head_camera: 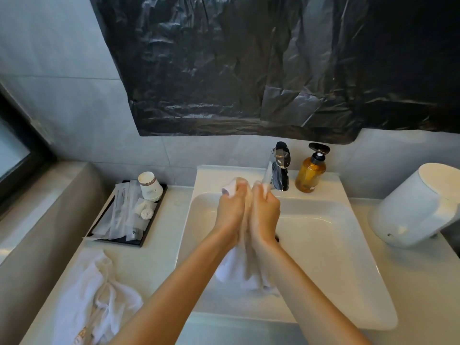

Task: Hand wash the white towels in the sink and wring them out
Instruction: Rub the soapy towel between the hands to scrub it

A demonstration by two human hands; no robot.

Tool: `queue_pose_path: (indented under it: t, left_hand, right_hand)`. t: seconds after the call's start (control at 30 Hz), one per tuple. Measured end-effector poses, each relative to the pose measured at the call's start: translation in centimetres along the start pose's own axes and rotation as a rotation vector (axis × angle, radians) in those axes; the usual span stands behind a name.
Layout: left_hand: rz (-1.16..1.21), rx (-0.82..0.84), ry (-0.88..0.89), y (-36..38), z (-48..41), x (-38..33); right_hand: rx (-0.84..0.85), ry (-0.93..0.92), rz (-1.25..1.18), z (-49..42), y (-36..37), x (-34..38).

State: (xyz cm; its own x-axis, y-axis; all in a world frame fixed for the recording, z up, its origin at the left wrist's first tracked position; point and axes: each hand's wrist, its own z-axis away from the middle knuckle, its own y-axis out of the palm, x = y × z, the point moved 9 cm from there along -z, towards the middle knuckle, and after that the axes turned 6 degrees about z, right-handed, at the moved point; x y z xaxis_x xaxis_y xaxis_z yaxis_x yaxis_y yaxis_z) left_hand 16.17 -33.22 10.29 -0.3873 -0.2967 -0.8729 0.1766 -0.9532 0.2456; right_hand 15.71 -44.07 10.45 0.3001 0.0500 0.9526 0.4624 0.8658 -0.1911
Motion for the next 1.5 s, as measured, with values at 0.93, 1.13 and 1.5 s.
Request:
queue_pose_path:
  t: [0.93,1.13,1.5]
  left_hand:
    - [-0.632,0.007,0.115,-3.8,-2.2,-1.5]
    - [-1.641,0.244,0.054,-5.3,-2.1,0.6]
    - [-0.573,0.453,0.521,1.8,1.4,-5.4]
  right_hand:
    - [0.236,-0.323,0.230,-0.7,-3.1,6.0]
    - [0.351,-0.615,0.662,0.4,-3.5,8.5]
    - [0.359,-0.713,0.466,1.1,-5.8,11.7]
